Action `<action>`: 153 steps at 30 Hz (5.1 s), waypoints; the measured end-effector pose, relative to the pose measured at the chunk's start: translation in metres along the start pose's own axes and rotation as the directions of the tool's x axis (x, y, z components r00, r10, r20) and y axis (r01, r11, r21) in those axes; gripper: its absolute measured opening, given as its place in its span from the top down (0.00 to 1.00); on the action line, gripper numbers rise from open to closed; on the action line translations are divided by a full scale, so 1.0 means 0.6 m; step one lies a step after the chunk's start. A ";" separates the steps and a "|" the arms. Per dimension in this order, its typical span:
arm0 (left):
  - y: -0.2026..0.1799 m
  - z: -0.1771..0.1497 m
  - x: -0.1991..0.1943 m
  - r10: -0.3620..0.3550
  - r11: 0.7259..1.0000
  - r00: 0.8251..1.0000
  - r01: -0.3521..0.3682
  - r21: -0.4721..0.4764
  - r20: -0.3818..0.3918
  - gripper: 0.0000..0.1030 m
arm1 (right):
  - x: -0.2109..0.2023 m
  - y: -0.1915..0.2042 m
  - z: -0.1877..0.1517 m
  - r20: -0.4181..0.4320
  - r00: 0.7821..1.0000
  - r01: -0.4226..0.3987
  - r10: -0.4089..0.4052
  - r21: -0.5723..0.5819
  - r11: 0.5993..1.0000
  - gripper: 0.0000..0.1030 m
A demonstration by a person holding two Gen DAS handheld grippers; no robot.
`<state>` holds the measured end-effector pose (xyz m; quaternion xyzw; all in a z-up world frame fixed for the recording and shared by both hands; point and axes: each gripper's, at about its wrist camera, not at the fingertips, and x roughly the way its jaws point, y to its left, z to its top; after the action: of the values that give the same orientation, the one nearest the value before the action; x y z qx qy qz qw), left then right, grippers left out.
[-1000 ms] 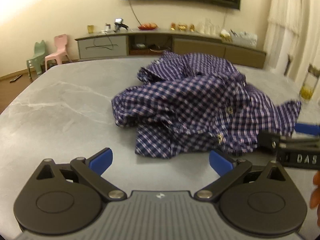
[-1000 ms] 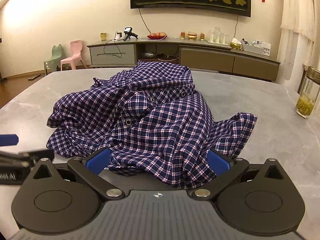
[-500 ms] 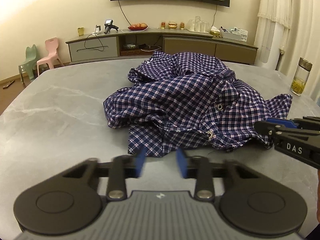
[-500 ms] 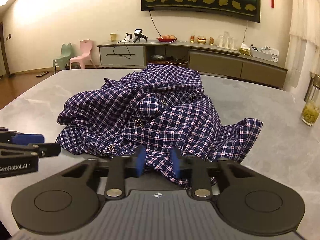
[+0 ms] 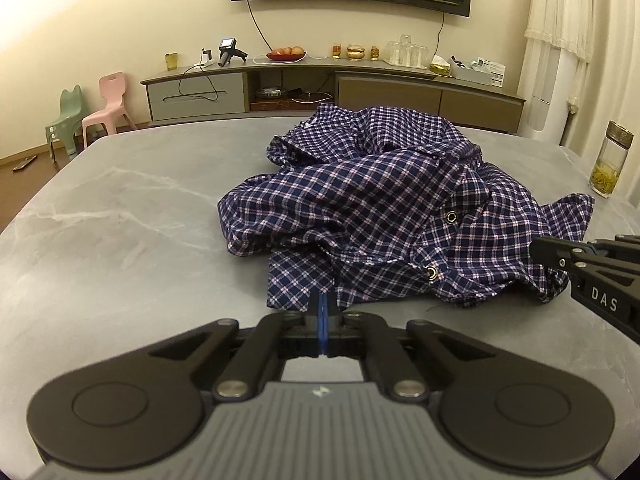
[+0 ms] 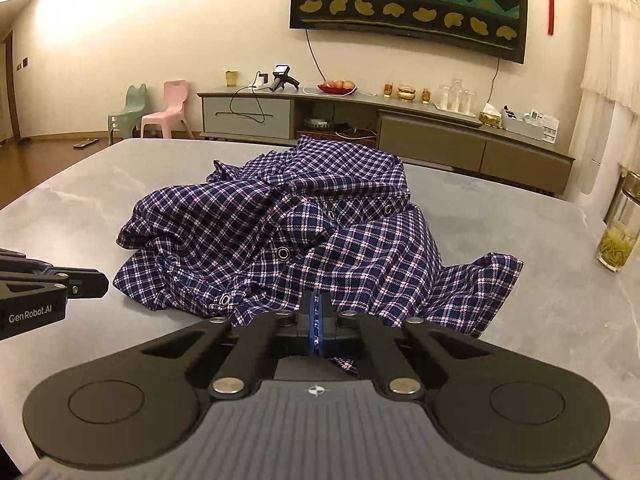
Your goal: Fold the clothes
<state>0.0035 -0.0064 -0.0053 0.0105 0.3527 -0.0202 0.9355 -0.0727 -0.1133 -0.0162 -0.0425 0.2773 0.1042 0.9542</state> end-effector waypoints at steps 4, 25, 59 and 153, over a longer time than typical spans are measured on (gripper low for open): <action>-0.001 0.001 0.004 0.000 1.000 1.000 0.000 -0.004 -0.005 1.00 | 0.004 -0.001 -0.001 -0.004 1.000 0.010 -0.010 0.005 1.000 1.00; 0.015 0.002 0.030 0.073 0.994 0.996 -0.076 -0.079 -0.044 0.19 | 0.043 -0.023 0.003 -0.015 0.998 0.057 -0.057 0.056 0.997 0.05; 0.042 0.049 0.137 -0.076 0.979 0.988 0.048 -0.199 -0.136 0.01 | 0.036 -0.161 0.028 -0.033 0.998 0.068 -0.060 0.344 0.937 0.22; 0.337 0.088 0.054 -0.277 0.859 0.949 0.316 -0.404 0.154 0.75 | -0.028 0.197 0.097 0.035 0.997 -0.051 0.073 -0.420 0.906 1.00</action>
<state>0.0719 0.1926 0.0139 -0.2479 0.3034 -0.0873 0.9159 -0.0824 0.0069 0.0394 -0.2346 0.2260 0.1925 0.9257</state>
